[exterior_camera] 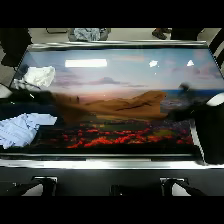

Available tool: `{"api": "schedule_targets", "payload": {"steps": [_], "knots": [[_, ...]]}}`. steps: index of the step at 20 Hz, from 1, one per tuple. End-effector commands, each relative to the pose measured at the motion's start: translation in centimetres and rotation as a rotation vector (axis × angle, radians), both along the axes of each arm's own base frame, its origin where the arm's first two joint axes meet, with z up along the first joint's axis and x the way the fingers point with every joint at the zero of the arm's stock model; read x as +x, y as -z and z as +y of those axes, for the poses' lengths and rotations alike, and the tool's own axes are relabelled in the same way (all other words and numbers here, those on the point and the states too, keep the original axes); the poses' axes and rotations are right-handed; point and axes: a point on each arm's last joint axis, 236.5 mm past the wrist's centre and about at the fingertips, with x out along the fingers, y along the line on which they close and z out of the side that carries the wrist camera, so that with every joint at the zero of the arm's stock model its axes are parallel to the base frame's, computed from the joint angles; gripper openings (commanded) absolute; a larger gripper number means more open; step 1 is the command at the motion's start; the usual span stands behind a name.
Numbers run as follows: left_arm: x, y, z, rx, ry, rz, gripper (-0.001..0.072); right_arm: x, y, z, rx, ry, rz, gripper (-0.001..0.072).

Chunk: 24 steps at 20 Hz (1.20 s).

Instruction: Fold the shirts.

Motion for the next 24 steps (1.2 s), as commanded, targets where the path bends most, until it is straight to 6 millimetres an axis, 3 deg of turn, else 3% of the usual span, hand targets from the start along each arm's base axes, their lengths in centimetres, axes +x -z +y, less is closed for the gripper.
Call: {"api": "schedule_targets", "payload": {"steps": [1, 2, 3, 4, 5, 6, 8, 11, 13, 15, 17, 19, 21, 23, 24], "knots": [[-4.0, -22.0, -0.3, 0.006, -0.035, -0.505, 0.0033, 1.6, -22.2, -2.5, -0.285, 0.014, -0.574, 0.0047], [-7.4, -29.3, -0.5, 0.018, -0.042, -0.691, 0.0033, -0.4, -30.3, -3.5, -0.411, 0.069, -0.781, 0.0047], [-10.9, -35.0, -0.4, 0.013, -0.068, -0.846, 0.0033, -3.5, -36.8, -4.1, -0.501, 0.142, -0.940, 0.0047], [-14.5, -39.3, -0.5, -0.003, -0.085, -0.971, 0.0033, -7.2, -41.7, -4.4, -0.552, 0.221, -1.058, 0.0046], [-18.0, -42.3, -0.8, -0.005, -0.084, -1.064, 0.0033, -10.9, -45.1, -4.3, -0.588, 0.283, -1.143, 0.0046], [-20.5, -43.8, -1.1, -0.009, -0.081, -1.114, 0.0033, -13.8, -46.9, -3.9, -0.609, 0.306, -1.193, 0.0046], [-22.8, -44.6, -1.3, -0.028, -0.086, -1.146, 0.0033, -17.4, -47.9, -2.9, -0.631, 0.313, -1.236, 0.0046], [-22.8, -44.6, -1.3, -0.028, -0.086, -1.147, 0.0033, -18.7, -48.0, -3.2, -0.662, 0.331, -1.236, 0.0046], [-22.9, -44.8, -1.3, -0.026, -0.086, -1.153, 0.0033, -18.6, -47.5, -3.7, -0.679, 0.338, -1.205, 0.0046], [-22.4, -44.1, -1.0, 0.007, -0.090, -1.129, 0.0033, -17.8, -45.7, -4.1, -0.674, 0.322, -1.125, 0.0047], [-19.6, -40.5, 0.2, 0.077, -0.111, -0.979, 0.0033, -15.5, -41.3, -4.7, -0.647, 0.277, -0.941, 0.0047], [-15.5, -35.3, 1.3, 0.126, -0.112, -0.764, 0.0034, -12.2, -35.4, -5.5, -0.594, 0.210, -0.698, 0.0047], [-10.5, -28.9, 1.6, 0.155, -0.065, -0.531, 0.0035, -7.8, -28.3, -6.8, -0.538, 0.131, -0.420, 0.0046], [-5.5, -21.5, 2.0, 0.155, -0.034, -0.311, 0.0035, -3.6, -21.3, -8.0, -0.471, 0.074, -0.184, 0.0046], [-3.2, -16.9, 2.2, 0.153, -0.019, -0.193, 0.0035, -1.8, -17.7, -8.2, -0.428, 0.041, -0.079, 0.0046]]}}
